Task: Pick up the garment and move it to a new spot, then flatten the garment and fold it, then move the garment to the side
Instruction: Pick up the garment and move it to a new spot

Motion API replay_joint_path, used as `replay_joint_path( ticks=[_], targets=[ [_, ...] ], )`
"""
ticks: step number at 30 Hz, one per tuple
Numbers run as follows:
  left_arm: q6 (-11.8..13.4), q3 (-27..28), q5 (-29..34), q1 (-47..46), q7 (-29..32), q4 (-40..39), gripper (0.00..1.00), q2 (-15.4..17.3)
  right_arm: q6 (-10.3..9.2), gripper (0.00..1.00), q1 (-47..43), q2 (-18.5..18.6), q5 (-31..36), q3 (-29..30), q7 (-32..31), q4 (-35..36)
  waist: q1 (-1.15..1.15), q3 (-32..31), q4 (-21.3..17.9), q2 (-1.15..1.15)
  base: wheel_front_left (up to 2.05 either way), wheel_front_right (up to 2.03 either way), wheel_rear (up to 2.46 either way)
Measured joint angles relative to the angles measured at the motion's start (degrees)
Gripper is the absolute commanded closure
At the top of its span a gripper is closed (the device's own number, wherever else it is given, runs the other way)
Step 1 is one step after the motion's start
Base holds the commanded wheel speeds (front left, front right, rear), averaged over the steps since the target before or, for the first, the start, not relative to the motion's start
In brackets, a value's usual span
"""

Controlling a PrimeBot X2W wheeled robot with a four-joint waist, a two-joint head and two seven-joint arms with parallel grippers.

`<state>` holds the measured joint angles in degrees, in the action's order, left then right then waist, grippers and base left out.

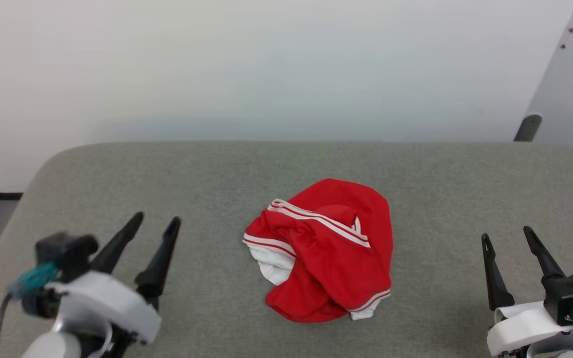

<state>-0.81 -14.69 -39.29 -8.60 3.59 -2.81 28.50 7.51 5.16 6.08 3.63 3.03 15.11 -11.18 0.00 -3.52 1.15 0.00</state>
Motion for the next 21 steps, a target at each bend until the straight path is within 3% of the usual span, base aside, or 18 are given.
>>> replay_joint_path(
  ticks=[10,21],
  targets=[
    [-2.3,2.6,1.4,6.0,-12.1,5.3,0.0,0.8,0.0,0.0,-1.6,0.3,-0.1,0.5,0.0,0.5,0.0,-1.9,2.6,0.0,0.0,0.0,0.0],
    [-4.2,4.1,3.3,8.1,-17.9,11.5,0.0,0.5,0.0,0.0,-3.9,0.0,-0.1,2.8,0.0,1.7,0.0,-3.2,4.7,0.0,0.0,0.0,0.0]
  ],
)
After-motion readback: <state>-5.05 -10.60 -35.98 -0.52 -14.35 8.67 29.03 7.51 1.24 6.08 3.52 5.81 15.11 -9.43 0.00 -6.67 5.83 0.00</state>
